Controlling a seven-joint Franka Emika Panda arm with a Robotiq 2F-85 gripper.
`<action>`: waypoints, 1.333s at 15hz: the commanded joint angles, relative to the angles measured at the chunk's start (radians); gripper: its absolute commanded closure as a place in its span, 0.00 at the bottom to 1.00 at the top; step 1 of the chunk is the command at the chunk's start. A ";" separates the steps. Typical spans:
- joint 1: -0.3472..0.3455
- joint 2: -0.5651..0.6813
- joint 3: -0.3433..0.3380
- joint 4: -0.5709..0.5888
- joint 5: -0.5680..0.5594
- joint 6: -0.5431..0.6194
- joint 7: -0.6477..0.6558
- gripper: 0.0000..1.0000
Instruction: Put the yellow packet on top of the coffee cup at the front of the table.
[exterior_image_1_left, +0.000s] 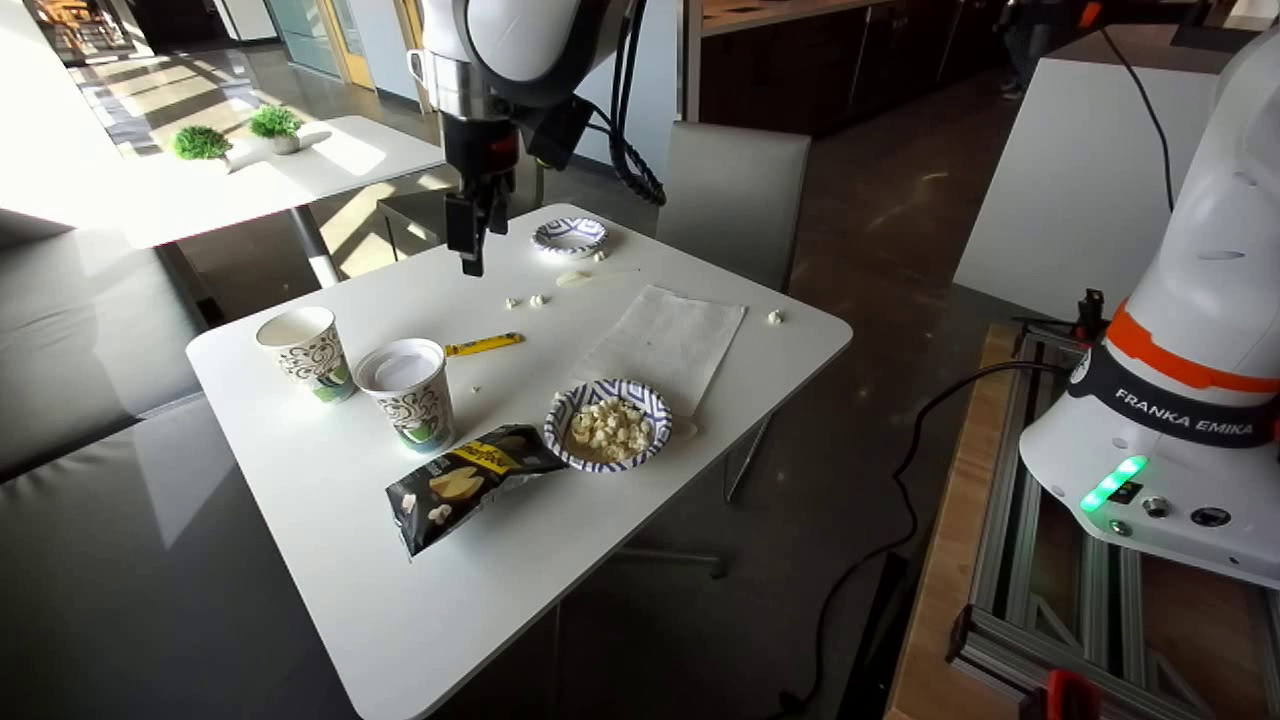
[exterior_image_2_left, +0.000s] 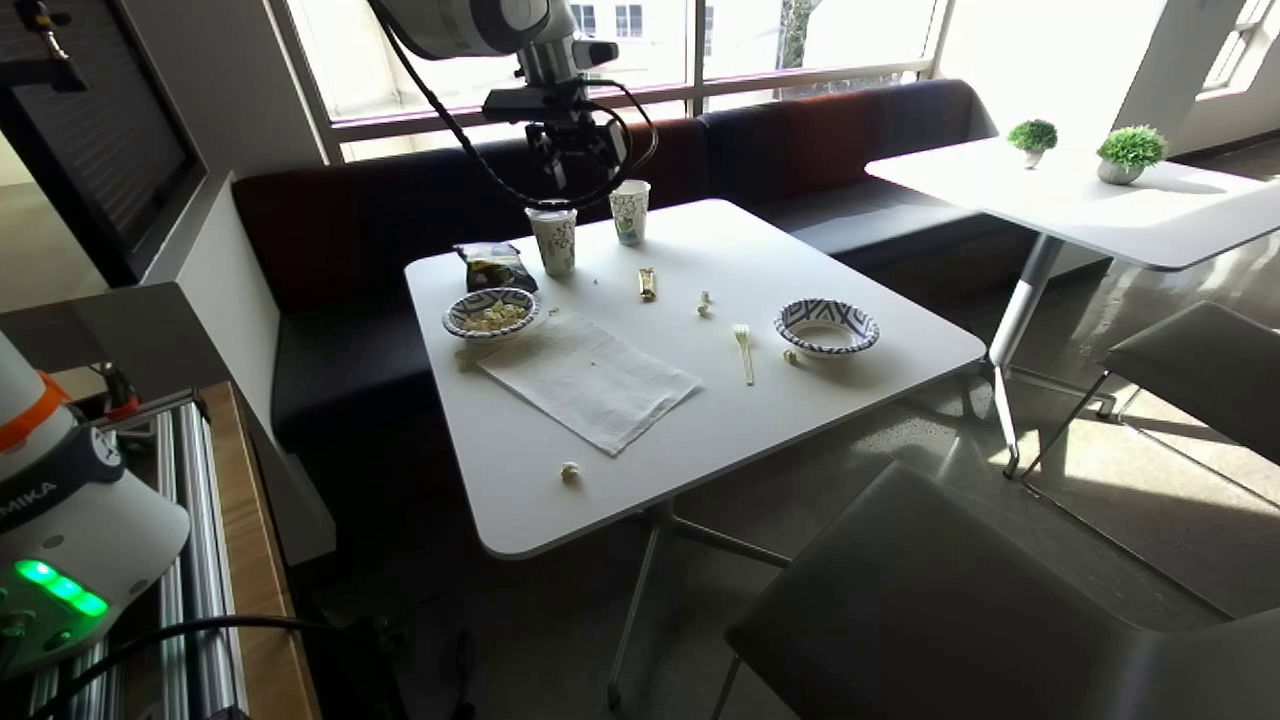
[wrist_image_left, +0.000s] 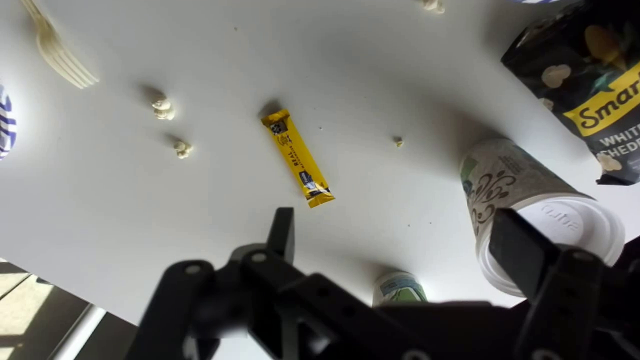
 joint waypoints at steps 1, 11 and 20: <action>-0.001 0.000 0.001 0.001 0.000 -0.002 0.000 0.00; 0.029 0.276 0.006 0.242 -0.024 0.016 -0.063 0.00; 0.068 0.575 -0.058 0.581 -0.071 0.027 -0.052 0.00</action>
